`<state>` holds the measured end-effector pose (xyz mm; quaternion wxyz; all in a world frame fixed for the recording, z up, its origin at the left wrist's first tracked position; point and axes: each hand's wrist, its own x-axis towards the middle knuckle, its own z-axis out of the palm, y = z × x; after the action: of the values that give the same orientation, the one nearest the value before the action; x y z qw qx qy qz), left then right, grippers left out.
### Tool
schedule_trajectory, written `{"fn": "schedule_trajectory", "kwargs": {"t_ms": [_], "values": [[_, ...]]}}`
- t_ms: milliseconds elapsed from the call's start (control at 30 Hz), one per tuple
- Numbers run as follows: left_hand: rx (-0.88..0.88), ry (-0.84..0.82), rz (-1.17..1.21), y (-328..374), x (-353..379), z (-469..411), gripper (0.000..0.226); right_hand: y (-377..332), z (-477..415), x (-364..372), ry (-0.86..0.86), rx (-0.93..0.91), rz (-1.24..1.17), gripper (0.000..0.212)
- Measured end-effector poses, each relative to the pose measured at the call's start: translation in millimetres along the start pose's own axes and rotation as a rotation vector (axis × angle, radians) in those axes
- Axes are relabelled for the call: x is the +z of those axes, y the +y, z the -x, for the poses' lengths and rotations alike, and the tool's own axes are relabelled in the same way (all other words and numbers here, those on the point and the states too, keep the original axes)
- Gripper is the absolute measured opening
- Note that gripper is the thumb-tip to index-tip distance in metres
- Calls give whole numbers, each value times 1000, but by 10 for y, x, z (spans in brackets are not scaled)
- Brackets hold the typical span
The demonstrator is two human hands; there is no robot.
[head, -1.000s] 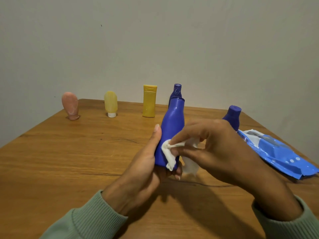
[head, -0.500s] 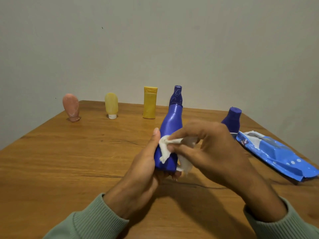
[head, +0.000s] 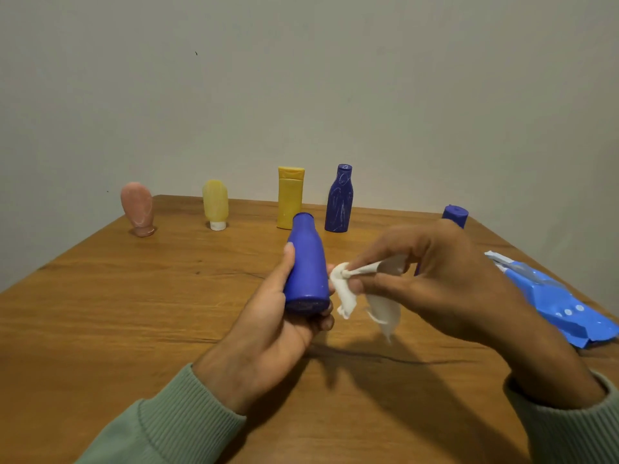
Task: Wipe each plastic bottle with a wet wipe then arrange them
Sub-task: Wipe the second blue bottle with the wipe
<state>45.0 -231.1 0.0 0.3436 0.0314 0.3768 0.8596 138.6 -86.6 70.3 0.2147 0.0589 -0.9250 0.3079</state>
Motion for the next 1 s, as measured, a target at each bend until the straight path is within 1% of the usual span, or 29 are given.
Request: {"fn": "schedule_trajectory", "kwargs": {"t_ms": [67, 100, 200, 267, 367, 467, 567, 633, 700, 733, 767, 833, 900, 967, 1000], "values": [[-2, 7, -25, 7, 17, 16, 45, 20, -3, -26, -8, 43, 37, 12], [-1, 1, -30, 13, 27, 22, 44, 18, -2, -30, -18, 54, 52, 12], [3, -13, -14, 28, 47, 21, 55, -42, 12, -13, -50, 39, 72, 11], [4, -20, 22, 32, 41, 9, 54, -96, 22, 26, -51, -1, 77, 11], [9, -3, 68, 59, 29, -8, 51, -141, 32, 120, -3, -25, 96, 11], [33, 2, 56, 68, 8, -28, 42, -157, 36, 207, 55, -26, 130, 11], [36, 21, 59, 66, 21, -24, 41, -157, 47, 293, 112, -38, 153, 7], [-1, 17, 72, 77, -25, -35, 49, -182, 58, 376, 115, -69, 181, 7], [-94, -25, 100, 98, -76, -36, 67, -217, 74, 458, 86, -103, 184, 12], [-126, -39, 114, 107, -79, -27, 71, -222, 76, 483, 83, -115, 180, 13], [-121, -35, 125, 109, -71, -32, 68, -212, 75, 487, 99, -121, 177, 12], [-43, 1, 125, 103, -32, -47, 56, -163, 62, 463, 175, -113, 188, 8], [7, 26, 132, 98, -5, -50, 51, -128, 56, 448, 237, -99, 202, 6], [-40, 8, 151, 85, -27, -37, 54, -152, 64, 493, 215, -111, 195, 7], [-77, -10, 129, 84, -60, -37, 51, -175, 75, 532, 181, -124, 184, 9]]}}
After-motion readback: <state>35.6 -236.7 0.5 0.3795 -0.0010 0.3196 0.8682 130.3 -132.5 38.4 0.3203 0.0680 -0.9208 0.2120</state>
